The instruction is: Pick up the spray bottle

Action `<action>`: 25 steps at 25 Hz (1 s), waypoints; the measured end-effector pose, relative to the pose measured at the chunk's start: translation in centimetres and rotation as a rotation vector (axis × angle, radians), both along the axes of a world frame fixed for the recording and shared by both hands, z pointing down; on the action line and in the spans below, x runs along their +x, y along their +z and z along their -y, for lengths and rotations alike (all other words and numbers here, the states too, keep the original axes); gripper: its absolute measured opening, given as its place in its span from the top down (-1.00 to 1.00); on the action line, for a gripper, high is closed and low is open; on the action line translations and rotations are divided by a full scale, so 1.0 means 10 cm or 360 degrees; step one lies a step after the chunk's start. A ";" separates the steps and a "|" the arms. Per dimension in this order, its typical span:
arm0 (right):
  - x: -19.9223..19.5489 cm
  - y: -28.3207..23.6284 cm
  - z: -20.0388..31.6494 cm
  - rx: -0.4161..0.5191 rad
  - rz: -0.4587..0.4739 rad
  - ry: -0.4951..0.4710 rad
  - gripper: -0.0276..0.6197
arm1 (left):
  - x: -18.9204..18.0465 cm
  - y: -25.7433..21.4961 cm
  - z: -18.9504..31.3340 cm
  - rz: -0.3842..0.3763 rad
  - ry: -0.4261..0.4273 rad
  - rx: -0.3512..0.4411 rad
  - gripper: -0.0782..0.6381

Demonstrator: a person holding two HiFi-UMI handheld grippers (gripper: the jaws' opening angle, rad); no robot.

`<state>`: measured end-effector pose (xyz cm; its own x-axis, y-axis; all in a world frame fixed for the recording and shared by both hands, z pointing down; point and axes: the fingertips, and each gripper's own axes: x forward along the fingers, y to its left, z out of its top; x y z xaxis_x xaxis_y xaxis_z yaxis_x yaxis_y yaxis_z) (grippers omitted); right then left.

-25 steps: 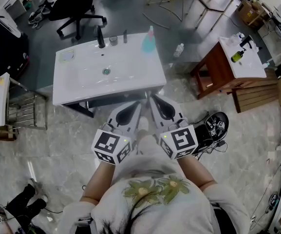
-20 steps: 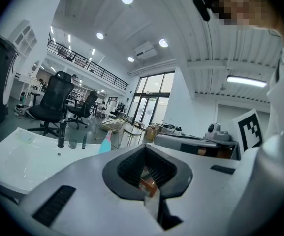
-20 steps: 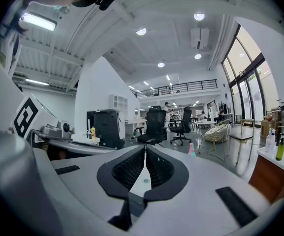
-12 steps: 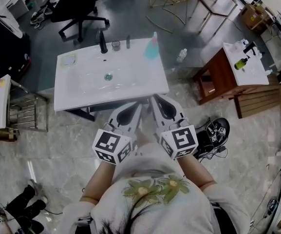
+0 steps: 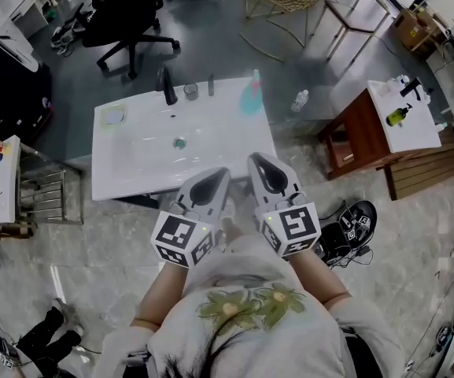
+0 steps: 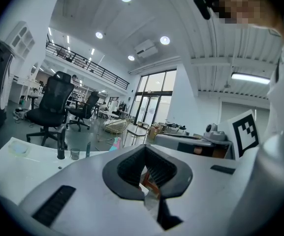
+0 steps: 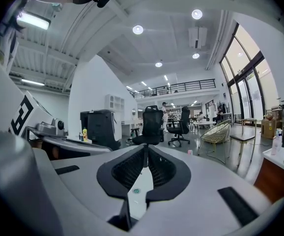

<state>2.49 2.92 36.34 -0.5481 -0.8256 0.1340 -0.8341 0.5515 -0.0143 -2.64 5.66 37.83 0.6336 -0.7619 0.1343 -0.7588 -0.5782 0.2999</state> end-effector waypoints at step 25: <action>0.05 0.12 1.27 -0.0047 -0.0039 0.0097 0.84 | -0.01 0.04 1.25 0.0019 0.0034 -0.0010 0.76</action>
<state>2.99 -9.80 37.50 -0.4932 -0.8528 0.1716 -0.8664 0.4993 -0.0089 -2.75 -6.83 38.18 0.6482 -0.7472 0.1468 -0.7497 -0.5925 0.2949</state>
